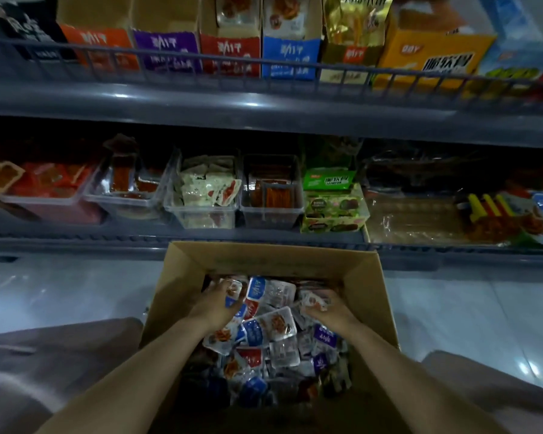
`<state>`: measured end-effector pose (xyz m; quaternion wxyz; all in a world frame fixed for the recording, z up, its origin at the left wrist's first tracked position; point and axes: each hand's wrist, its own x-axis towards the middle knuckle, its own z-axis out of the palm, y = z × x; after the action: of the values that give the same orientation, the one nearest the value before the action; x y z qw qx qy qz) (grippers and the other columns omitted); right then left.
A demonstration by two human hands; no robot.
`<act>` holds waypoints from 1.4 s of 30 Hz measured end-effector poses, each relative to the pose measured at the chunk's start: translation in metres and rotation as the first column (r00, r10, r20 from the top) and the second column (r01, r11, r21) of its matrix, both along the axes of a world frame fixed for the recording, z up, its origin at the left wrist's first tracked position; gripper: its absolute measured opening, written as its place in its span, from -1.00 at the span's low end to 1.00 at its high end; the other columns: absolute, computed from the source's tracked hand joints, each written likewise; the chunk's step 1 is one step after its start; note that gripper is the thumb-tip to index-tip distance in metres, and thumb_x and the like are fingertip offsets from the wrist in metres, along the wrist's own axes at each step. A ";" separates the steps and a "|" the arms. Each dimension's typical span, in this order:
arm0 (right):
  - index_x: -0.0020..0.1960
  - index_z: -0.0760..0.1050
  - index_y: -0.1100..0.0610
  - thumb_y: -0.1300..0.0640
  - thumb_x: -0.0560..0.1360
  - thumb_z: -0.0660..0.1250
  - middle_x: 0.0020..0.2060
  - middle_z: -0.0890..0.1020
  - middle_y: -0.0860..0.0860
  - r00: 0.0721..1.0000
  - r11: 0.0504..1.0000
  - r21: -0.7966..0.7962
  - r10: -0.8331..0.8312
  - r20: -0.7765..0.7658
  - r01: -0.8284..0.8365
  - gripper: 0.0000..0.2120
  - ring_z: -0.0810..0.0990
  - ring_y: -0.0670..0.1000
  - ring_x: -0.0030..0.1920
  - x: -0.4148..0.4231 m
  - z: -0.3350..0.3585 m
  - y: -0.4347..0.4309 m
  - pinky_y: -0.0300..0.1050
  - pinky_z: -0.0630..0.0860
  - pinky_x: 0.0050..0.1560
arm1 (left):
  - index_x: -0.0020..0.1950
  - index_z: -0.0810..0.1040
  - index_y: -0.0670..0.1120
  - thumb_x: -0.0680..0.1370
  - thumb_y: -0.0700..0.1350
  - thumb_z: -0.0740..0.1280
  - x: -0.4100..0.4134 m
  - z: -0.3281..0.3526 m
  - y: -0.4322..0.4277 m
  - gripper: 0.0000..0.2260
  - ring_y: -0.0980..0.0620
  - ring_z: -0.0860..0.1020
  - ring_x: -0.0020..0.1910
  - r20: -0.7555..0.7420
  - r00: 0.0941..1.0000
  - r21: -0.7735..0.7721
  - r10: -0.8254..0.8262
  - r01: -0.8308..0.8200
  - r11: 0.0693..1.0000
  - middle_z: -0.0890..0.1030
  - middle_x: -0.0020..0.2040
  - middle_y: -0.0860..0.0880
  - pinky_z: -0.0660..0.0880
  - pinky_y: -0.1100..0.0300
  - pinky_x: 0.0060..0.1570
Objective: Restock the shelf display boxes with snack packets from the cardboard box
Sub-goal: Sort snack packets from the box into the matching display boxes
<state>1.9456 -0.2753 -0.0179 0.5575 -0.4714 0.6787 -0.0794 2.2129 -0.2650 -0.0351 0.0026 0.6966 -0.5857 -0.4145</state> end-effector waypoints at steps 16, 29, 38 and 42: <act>0.48 0.19 0.19 0.11 0.52 0.37 0.45 0.29 0.11 0.975 0.965 0.139 -0.217 -0.043 0.221 -0.39 0.33 0.13 0.41 -0.028 -0.106 -0.021 -0.14 0.33 0.21 | 0.57 0.04 0.01 0.63 0.07 0.18 -0.043 -0.069 -0.018 -0.44 0.01 0.48 0.23 -0.067 0.998 0.327 0.006 0.016 0.945 0.21 0.53 -0.05 0.41 0.17 0.13; -0.10 0.58 0.12 0.13 0.49 0.40 -0.23 0.61 0.03 0.984 0.992 0.117 -0.014 -0.177 0.035 -0.94 0.58 0.00 -0.19 -0.028 -0.145 0.020 -0.17 0.47 -0.18 | 0.53 0.15 -0.05 0.62 0.01 0.21 -0.041 -0.093 -0.008 -0.49 -0.08 0.35 0.39 -0.075 0.993 0.337 -0.093 0.113 0.935 0.29 0.48 -0.09 0.37 0.07 0.30; 0.19 0.51 0.26 0.24 0.55 0.32 0.01 0.60 0.11 0.846 0.854 0.176 -0.514 0.140 0.490 -0.77 0.56 0.09 0.06 0.026 -0.133 0.018 -0.30 0.46 -0.14 | 0.56 0.08 -0.04 0.63 -0.01 0.19 -0.037 -0.087 -0.001 -0.46 -0.07 0.17 0.50 -0.080 0.994 0.337 -0.079 0.102 0.936 0.13 0.56 -0.07 0.23 0.09 0.42; 0.22 0.49 0.25 0.36 0.47 0.38 0.08 0.61 0.10 0.872 0.868 0.191 -0.481 0.092 0.458 -0.67 0.56 0.07 0.09 0.051 -0.146 0.037 -0.14 0.46 0.04 | 0.55 0.13 -0.05 0.66 -0.07 0.14 -0.037 -0.085 0.002 -0.53 -0.04 0.19 0.50 -0.111 0.990 0.360 -0.087 0.122 0.925 0.15 0.55 -0.06 0.23 0.17 0.38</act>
<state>1.9971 -0.2381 -0.1642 0.6030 -0.2381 0.7376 -0.1889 2.1757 -0.2626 -0.1206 -0.1220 0.6326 -0.5336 -0.5479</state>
